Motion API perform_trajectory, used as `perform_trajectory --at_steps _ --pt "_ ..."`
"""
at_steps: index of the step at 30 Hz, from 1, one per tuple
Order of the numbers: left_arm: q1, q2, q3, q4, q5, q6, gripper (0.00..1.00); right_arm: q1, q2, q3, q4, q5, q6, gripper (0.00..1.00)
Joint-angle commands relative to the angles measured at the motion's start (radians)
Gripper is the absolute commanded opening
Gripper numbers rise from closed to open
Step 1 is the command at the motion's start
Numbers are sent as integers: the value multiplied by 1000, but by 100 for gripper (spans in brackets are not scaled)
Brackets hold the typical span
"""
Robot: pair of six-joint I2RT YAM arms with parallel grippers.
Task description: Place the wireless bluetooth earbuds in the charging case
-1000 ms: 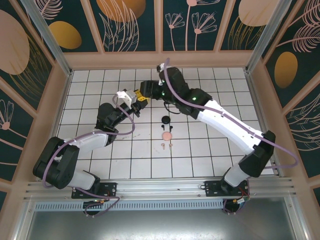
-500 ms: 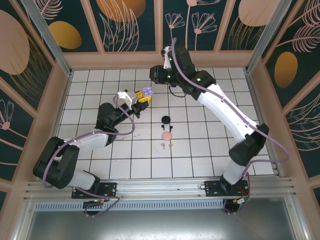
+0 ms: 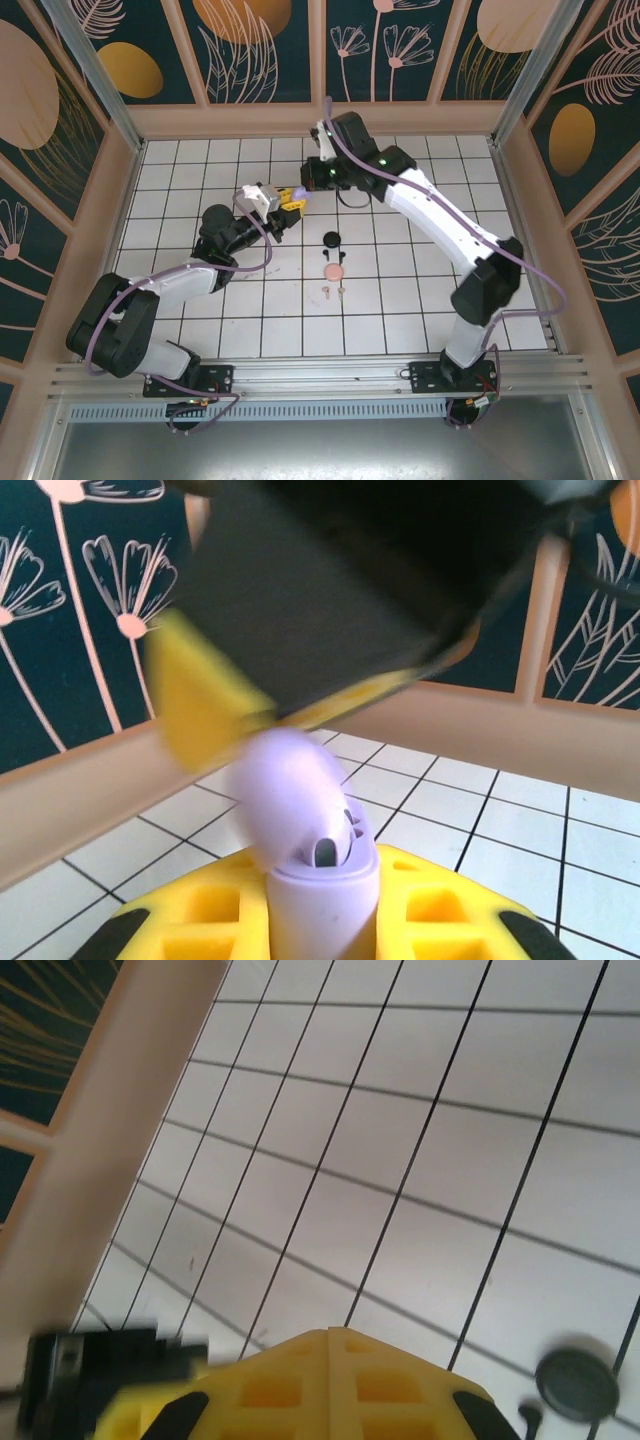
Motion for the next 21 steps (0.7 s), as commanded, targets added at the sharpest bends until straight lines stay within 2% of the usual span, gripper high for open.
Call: perform_trajectory --at_steps 1,7,10,13,17,21 --pt "4 0 28 64 -51 -42 0 34 -134 -128 1 -44 38 0" --pt "4 13 8 61 -94 -132 0 -45 -290 -292 135 54 144 3" --pt "3 31 12 -2 -92 -207 0 -70 -350 -379 184 68 175 13" --pt "6 65 21 -93 -146 -312 0 -73 -380 -451 196 89 181 30" --pt "26 142 54 -206 -85 -429 0 -73 -413 -546 237 97 193 44" --pt "61 245 89 -241 28 -544 0 -73 -425 -613 260 106 193 50"
